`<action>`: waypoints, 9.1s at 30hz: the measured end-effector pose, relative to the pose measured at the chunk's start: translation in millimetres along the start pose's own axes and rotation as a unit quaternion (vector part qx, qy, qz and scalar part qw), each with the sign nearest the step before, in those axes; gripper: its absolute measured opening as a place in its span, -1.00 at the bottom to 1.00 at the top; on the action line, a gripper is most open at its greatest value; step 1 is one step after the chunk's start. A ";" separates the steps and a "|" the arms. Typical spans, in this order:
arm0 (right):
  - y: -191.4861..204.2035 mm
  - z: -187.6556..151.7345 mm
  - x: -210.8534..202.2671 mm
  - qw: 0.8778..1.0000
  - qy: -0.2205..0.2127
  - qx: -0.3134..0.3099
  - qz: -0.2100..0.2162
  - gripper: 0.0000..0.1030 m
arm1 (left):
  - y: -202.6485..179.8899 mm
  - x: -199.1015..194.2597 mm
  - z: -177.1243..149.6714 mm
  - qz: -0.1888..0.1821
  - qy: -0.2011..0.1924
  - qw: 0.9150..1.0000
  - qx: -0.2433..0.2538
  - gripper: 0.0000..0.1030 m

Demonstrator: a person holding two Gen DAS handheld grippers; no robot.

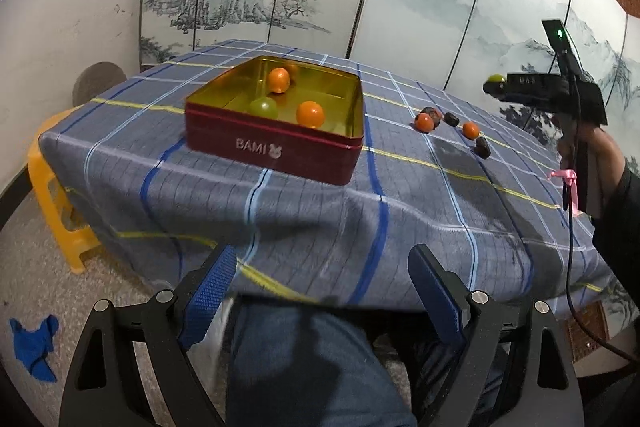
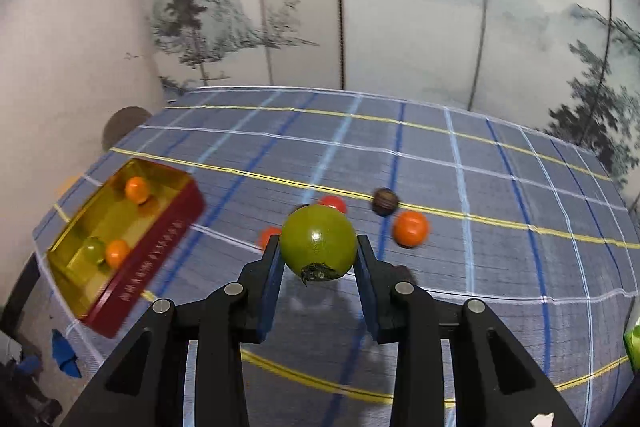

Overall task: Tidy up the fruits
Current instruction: 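Close the right gripper on the green tomato and lift it, then carry the green tomato with the right gripper over the tin and open, then withdraw the open right gripper from the tin, then lower the left gripper onto a red tomato and close it, then carry the red tomato with the left gripper down into the tin, then open the left gripper to release the red tomato in the tin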

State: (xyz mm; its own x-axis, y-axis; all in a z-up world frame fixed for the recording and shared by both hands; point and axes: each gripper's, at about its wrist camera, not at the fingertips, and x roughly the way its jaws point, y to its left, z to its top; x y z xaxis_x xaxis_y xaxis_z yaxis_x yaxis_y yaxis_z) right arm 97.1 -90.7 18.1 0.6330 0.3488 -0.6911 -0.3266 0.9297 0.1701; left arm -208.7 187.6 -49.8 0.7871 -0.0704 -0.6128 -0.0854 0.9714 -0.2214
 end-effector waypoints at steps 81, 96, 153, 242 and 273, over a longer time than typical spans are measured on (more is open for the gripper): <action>254.1 10.2 156.0 0.950 0.243 -0.135 0.140 -0.30 | 31.8 49.2 -31.8 0.023 0.108 0.993 -0.037 0.71; 25.9 23.9 42.0 0.998 -0.044 0.018 0.043 0.79 | -17.9 40.7 9.1 -0.005 0.061 0.996 0.059 0.71; -257.5 -84.1 60.4 0.949 -0.009 0.309 -0.058 0.96 | -206.6 226.5 176.2 -0.056 0.059 0.982 0.173 -0.32; -246.4 -74.7 67.4 0.949 -0.004 0.306 -0.068 0.98 | -18.6 261.7 238.0 0.083 0.151 0.984 0.052 -0.32; -243.0 -71.5 69.7 0.950 -0.002 0.305 -0.074 0.99 | -6.5 290.9 234.2 0.077 0.174 0.981 0.038 -0.06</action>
State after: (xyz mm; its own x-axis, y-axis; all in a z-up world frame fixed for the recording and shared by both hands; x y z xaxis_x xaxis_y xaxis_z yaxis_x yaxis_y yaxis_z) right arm 170.4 -300.7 -121.7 0.6427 0.2093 -0.7370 0.2321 0.8636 0.4476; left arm 163.9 213.8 -49.1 0.5109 0.0183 -0.8594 -0.1313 0.9897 -0.0570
